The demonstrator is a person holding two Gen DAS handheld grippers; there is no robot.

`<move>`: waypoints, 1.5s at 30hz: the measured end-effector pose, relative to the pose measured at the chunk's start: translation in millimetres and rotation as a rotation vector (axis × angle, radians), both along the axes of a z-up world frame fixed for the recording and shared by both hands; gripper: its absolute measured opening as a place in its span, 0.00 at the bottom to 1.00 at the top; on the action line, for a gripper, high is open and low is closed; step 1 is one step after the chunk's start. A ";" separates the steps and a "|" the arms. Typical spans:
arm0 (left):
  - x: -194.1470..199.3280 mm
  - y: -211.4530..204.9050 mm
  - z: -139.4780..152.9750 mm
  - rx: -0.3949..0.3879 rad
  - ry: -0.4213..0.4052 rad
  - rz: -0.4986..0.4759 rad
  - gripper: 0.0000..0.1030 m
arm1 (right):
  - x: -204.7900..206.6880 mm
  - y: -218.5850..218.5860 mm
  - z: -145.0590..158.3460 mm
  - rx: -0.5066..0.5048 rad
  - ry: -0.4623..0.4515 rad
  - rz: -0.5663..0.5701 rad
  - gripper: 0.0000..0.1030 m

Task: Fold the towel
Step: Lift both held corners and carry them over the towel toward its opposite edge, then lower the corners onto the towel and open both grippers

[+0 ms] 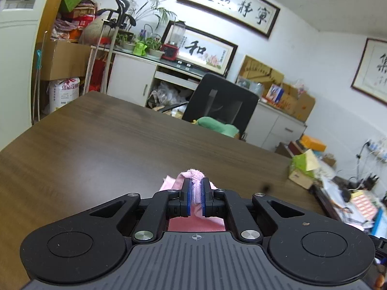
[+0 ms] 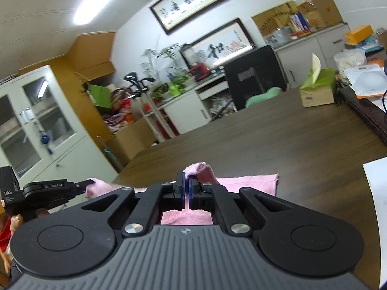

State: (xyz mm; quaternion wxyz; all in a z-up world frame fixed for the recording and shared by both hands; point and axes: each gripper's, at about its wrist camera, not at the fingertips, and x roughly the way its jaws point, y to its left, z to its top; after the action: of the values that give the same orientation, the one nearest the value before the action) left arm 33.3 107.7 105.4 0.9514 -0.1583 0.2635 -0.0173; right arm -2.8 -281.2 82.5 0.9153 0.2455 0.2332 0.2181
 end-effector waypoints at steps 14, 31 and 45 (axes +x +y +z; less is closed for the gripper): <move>103.3 -8.8 -73.4 0.050 0.226 0.037 0.13 | 101.3 -0.4 -78.9 0.029 0.237 -0.060 0.11; 71.6 26.7 -71.5 0.022 0.138 0.100 0.48 | 116.3 -4.5 -79.5 0.074 0.190 -0.056 0.47; 61.7 -5.0 -82.2 0.197 0.155 -0.062 0.54 | 64.1 -3.7 -72.8 0.072 0.235 0.135 0.52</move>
State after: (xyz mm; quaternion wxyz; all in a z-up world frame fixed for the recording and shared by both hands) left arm 95.0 102.7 23.2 0.9381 -0.0567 0.3415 -0.0086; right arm 61.4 -284.9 9.7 0.8555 0.2858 0.3469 0.2570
